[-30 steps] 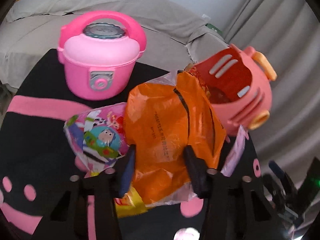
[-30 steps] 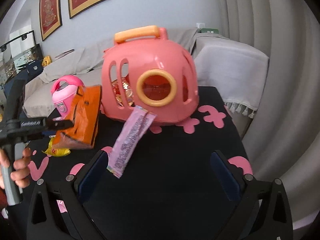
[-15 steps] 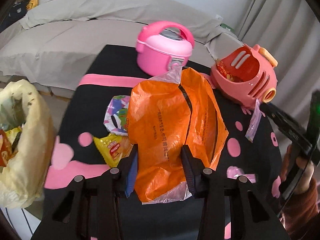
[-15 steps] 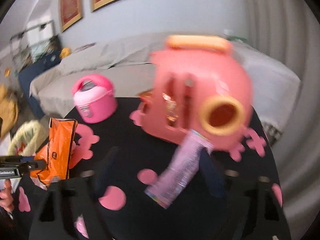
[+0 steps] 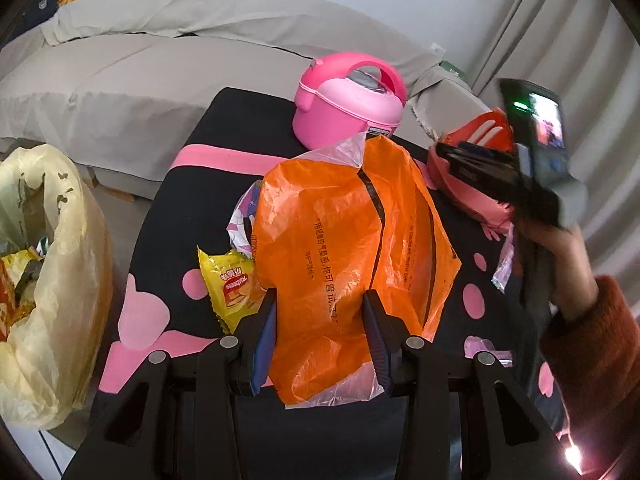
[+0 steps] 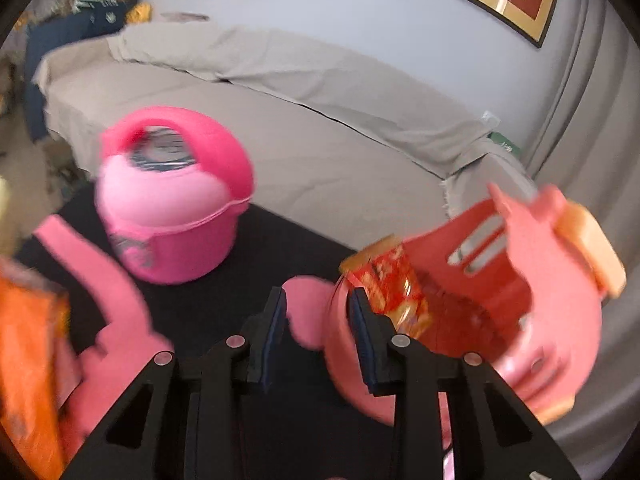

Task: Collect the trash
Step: 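Grasp the orange plastic bag with the left tool while the right grasps a red packet, then drop the orange bag into the yellow bin with the left tool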

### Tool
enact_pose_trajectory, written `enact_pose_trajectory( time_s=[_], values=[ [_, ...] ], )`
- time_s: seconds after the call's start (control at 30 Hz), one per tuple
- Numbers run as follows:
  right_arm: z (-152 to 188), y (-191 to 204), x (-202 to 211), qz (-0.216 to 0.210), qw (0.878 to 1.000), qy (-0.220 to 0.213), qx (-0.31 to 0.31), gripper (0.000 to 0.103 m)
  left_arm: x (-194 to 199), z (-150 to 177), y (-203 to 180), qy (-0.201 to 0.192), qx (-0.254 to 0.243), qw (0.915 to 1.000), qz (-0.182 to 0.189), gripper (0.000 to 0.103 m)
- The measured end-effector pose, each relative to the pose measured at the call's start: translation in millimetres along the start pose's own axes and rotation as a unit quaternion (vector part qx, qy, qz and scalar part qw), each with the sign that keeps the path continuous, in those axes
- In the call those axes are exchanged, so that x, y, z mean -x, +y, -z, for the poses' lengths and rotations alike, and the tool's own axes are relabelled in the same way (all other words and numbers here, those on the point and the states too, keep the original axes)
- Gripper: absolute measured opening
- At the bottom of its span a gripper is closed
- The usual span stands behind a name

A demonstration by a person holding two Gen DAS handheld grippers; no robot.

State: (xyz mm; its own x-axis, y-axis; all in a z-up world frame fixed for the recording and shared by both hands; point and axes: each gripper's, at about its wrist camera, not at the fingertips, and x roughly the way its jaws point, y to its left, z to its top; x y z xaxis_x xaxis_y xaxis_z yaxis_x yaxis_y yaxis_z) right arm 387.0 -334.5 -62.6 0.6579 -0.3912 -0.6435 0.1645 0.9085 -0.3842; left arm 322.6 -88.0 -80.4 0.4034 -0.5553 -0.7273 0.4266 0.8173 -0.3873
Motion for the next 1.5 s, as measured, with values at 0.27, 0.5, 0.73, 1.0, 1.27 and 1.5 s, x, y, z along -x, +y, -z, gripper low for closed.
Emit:
enact_pose_trajectory(
  time_s=[0.27, 0.5, 0.73, 1.0, 1.27, 1.5],
  values=[
    [-17.9, 6.1, -35.1, 0.065, 0.997, 0.044, 0.017, 0.015, -2.2, -1.2, 11.0, 0.005, 0.015, 0.9994, 0.029, 0.042],
    [-21.4, -18.1, -6.3, 0.047, 0.999, 0.013, -0.013, 0.004, 3.0, -0.1, 12.4, -0.004, 0.022, 0.9993, 0.028, 0.042],
    [-24.9, -44.2, 81.8, -0.026, 0.996, -0.054, -0.064, 0.003, 19.7, 2.3, 4.2, -0.022, 0.018, 0.9994, 0.018, 0.042],
    [7.4, -49.8, 163.0, -0.106, 0.987, -0.089, -0.085, 0.003, 56.0, 11.0, -9.8, -0.049, 0.009, 0.9988, -0.004, 0.042],
    [49.3, -30.8, 222.7, -0.162, 0.978, -0.103, -0.082, 0.003, 113.6, 19.7, -18.7, -0.088, -0.01, 0.9951, -0.045, 0.042],
    [60.6, -10.0, 263.8, -0.216, 0.965, -0.126, -0.076, 0.004, 170.1, 30.8, -7.2, -0.127, -0.01, 0.9876, -0.092, 0.042]
  ],
)
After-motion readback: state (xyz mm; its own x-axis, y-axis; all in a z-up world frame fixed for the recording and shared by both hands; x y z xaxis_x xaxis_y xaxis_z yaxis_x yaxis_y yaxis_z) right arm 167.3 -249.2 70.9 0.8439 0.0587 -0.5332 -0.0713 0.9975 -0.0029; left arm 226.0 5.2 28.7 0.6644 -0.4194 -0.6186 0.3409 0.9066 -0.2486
